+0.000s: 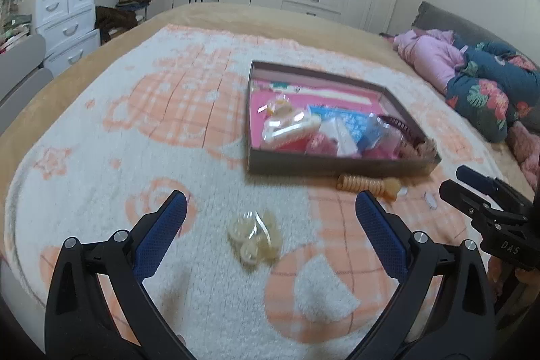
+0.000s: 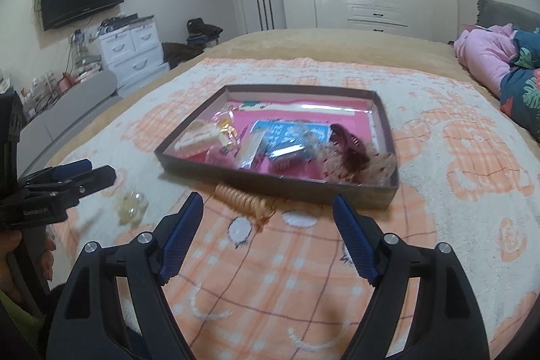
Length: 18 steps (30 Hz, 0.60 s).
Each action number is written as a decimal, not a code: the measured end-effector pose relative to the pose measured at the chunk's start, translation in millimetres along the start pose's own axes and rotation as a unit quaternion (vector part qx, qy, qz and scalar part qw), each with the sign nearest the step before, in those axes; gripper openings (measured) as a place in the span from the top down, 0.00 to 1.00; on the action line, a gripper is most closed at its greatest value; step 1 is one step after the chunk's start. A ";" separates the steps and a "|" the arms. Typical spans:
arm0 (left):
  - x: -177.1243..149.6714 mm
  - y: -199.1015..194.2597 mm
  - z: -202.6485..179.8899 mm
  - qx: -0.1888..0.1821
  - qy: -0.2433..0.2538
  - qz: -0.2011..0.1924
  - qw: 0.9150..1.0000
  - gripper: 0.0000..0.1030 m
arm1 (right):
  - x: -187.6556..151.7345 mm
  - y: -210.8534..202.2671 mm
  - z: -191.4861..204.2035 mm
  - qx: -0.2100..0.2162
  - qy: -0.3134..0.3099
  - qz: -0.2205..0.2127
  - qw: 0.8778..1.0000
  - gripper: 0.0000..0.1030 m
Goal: Organize jewelry
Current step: 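Withdraw both tools and bring the left tool to the translucent flower clip, then grasp the translucent flower clip with the left tool while the right tool grasps the orange spiral hair tie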
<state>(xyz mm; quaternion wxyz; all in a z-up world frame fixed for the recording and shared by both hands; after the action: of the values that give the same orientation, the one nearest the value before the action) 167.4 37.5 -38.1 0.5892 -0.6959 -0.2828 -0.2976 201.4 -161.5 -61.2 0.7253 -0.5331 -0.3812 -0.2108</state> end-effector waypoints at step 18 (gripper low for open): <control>-29.6 45.0 5.1 -0.037 -0.040 0.084 0.995 0.38 | -11.8 54.9 7.6 0.004 -0.028 0.062 0.998 0.25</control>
<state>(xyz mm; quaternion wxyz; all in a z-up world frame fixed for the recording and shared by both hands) 181.7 34.7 -90.2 0.5743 -0.7500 -0.2354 -0.2287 230.7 -136.8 -102.9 0.7280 -0.5583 -0.3689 -0.1492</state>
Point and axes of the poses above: each gripper's, at about its wrist camera, not at the fingertips, and y roughly the way its jaws point, z to its left, x to its top, the point moved 3 cm from there along y, roughly the way its jaws point, and after that the axes turned 3 degrees about y, right-handed, at the moved point
